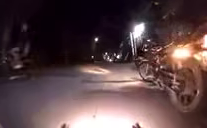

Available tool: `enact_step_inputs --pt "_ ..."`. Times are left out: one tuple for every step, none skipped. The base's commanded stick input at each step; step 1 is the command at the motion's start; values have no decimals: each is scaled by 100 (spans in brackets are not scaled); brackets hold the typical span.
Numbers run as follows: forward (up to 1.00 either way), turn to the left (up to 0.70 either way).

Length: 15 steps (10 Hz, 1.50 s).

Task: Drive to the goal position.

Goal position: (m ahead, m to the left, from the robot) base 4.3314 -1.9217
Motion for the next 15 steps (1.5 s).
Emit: enact_step_inputs --pt "60 0" --pt "60 0" --pt "60 0" --pt "60 0" --pt "60 0" --pt "60 0" --pt "60 0" --pt "60 -6" --pt "60 -15" --pt "60 -15" --pt "60 -15" --pt "60 -15" --pt "60 -15" --pt "60 -15" --pt "60 -15"
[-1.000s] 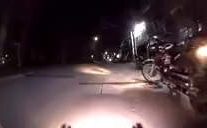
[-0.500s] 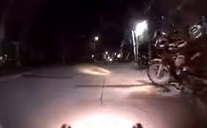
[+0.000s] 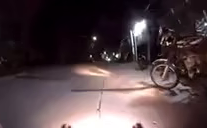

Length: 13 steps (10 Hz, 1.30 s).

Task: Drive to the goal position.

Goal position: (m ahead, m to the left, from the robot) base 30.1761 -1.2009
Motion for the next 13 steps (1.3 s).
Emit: enact_step_inputs --pt "60 -15" --pt "60 0" --pt "60 0" --pt "60 0" --pt "60 0" --pt "60 0" --pt "60 0" --pt "60 0" --pt "60 0" --pt "60 0" --pt "60 0" --pt "60 0" --pt "60 0"
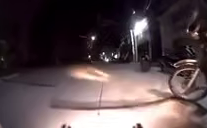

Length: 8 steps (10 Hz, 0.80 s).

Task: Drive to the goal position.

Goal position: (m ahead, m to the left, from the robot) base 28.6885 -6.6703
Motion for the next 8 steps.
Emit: enact_step_inputs --pt "60 0" --pt "60 0" --pt "60 0" --pt "60 0" --pt "60 0" --pt "60 0" --pt "60 0" --pt "60 0"
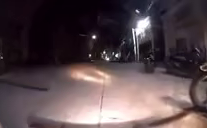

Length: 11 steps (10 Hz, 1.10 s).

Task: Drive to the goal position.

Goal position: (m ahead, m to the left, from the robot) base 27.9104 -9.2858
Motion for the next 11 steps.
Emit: enact_step_inputs --pt "60 0" --pt "60 0" --pt "60 0" --pt "60 0" --pt "60 0" --pt "60 0" --pt "60 0" --pt "60 0" --pt "60 0" --pt "60 0" --pt "60 0"
